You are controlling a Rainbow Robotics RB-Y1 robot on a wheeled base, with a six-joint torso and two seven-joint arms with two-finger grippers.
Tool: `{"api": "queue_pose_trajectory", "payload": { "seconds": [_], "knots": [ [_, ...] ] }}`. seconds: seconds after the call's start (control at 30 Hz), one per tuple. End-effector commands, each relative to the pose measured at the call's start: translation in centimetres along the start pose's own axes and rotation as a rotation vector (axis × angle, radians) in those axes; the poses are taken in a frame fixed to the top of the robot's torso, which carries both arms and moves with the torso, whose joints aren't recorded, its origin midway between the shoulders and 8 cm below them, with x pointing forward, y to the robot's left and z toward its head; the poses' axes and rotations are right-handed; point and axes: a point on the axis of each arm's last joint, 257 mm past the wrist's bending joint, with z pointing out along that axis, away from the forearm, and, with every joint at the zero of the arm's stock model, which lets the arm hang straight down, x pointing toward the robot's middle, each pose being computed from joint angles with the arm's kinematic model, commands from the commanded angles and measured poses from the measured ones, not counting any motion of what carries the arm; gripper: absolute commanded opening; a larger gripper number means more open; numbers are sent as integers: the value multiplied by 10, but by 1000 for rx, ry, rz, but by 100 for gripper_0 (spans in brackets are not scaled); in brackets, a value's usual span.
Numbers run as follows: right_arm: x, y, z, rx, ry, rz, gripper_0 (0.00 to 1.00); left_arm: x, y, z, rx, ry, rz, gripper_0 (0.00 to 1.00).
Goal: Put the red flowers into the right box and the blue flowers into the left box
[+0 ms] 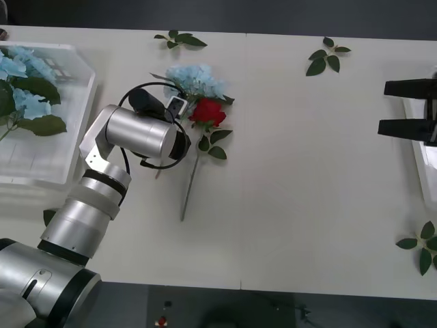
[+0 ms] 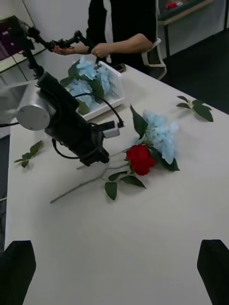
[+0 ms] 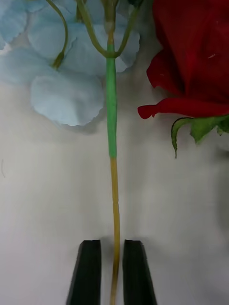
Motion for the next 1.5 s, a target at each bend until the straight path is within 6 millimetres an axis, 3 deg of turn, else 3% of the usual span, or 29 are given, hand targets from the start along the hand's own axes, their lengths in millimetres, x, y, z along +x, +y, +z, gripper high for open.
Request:
{"api": "queue_pose_trajectory", "payload": {
  "seconds": [0.03, 0.27, 0.57, 0.93, 0.97, 1.0, 1.03, 1.07, 1.17, 1.5],
  "knots": [
    [-16, 28, 18, -56, -79, -19, 100, 6, 7, 1, -17, -3, 20, 0],
    [-8, 55, 45, -122, -87, -6, 100, 18, 13, -9, 36, -26, -12, 0],
    [-3, 64, 83, -144, -86, 18, 100, 44, 28, -66, 109, -29, -35, 0],
    [3, 59, 87, -125, -64, 11, 100, 91, 36, -94, 93, -79, -3, 0],
    [2, 59, 87, -125, -63, 9, 100, 94, 37, -94, 91, -86, -6, 16],
    [3, 59, 87, -124, -63, 10, 100, 93, 37, -94, 88, -97, -6, 55],
    [2, 59, 87, -125, -63, 9, 100, 92, 38, -94, 87, -104, -5, 75],
    [3, 59, 87, -125, -61, 10, 100, 91, 38, -94, 88, -105, -6, 84],
    [4, 60, 87, -126, -59, 10, 100, 83, 37, -95, 90, -119, -3, 95],
    [6, 60, 87, -127, -55, 14, 100, 39, 49, -92, 77, -133, -24, 95]
  ]
}}
